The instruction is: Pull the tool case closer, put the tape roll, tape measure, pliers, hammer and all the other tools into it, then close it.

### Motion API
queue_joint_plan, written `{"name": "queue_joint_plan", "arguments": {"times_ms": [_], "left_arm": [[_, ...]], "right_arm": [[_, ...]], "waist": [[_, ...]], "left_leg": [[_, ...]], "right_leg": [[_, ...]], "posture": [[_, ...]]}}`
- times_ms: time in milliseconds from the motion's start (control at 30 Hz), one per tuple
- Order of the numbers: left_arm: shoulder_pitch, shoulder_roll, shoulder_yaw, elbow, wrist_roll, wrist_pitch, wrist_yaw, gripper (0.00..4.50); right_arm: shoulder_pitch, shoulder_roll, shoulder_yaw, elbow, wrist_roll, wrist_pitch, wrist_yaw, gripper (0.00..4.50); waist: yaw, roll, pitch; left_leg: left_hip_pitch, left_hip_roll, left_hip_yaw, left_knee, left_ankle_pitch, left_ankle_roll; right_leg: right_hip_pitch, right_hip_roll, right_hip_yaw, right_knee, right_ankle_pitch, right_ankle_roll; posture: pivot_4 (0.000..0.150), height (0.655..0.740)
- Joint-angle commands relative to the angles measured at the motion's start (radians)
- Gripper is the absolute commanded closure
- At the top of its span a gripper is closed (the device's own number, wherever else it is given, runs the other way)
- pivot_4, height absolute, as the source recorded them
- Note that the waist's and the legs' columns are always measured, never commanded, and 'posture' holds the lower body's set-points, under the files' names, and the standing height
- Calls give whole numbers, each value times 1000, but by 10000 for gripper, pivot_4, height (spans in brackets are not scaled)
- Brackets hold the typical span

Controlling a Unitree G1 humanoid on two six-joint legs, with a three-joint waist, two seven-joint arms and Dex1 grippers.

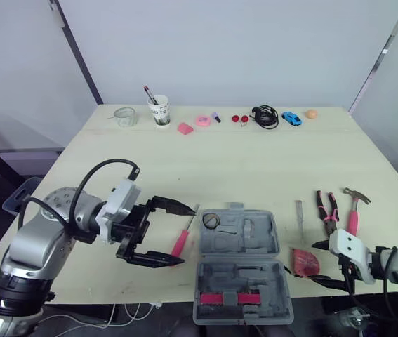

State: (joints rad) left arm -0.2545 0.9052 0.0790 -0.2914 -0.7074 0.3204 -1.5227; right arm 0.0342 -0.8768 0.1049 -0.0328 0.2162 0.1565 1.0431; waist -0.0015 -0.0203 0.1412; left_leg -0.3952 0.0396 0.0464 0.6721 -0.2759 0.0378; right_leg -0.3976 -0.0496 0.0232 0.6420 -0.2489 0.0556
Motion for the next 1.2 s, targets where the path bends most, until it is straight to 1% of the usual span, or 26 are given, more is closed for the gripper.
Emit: {"name": "queue_joint_plan", "arguments": {"times_ms": [33,267,500,800,833,867,900,933,1200], "left_arm": [[11,10,35,-35,-18,2,5,0],[15,7,35,-20,-11,-13,3,0],[16,6,36,-15,-13,-15,-2,0],[14,3,25,-6,-5,-23,-11,0],[13,3,25,-5,-5,-23,-11,0],[12,2,24,-4,-4,-25,-11,0],[12,2,23,-3,-4,-25,-12,0],[12,2,22,-2,-3,-26,-12,0],[15,3,21,8,0,-37,-16,0]], "right_arm": [[-7,8,5,-60,-5,48,-5,562],[-7,30,23,-66,-54,85,-32,562],[-11,54,37,-11,-96,42,-43,562],[-23,73,34,52,-113,-2,-43,562],[-24,73,34,57,-114,-5,-43,5831],[-26,73,35,66,-117,-15,-44,8864],[-26,74,36,76,-121,-28,-44,13870],[-26,74,37,84,-123,-36,-44,14799],[-17,58,32,105,-134,-83,-41,14800]], "waist": [[0,0,0],[2,0,0],[2,0,0],[-2,-1,-1],[-2,-1,-1],[-2,-1,-1],[-3,-1,-1],[-2,-1,-1],[-3,-1,-1]], "left_leg": [[0,0,0,0,0,0],[0,0,0,0,0,0],[0,0,0,0,0,0],[2,0,0,0,0,0],[2,0,1,0,0,0],[2,0,1,1,0,0],[2,0,1,1,0,0],[2,0,1,1,0,0],[2,0,1,1,0,0]], "right_leg": [[0,0,0,0,0,0],[0,0,0,0,0,-1],[0,0,0,0,0,-1],[2,0,0,0,0,-1],[2,0,0,0,0,-1],[2,0,0,1,0,-1],[2,0,0,1,0,-1],[2,0,0,1,0,-1],[2,0,1,1,0,-1]], "posture": [[1500,7400],[1500,7400],[1500,7400],[1500,7400],[1500,7400],[1500,7400],[1500,7400],[1500,7400],[1500,7400]]}}
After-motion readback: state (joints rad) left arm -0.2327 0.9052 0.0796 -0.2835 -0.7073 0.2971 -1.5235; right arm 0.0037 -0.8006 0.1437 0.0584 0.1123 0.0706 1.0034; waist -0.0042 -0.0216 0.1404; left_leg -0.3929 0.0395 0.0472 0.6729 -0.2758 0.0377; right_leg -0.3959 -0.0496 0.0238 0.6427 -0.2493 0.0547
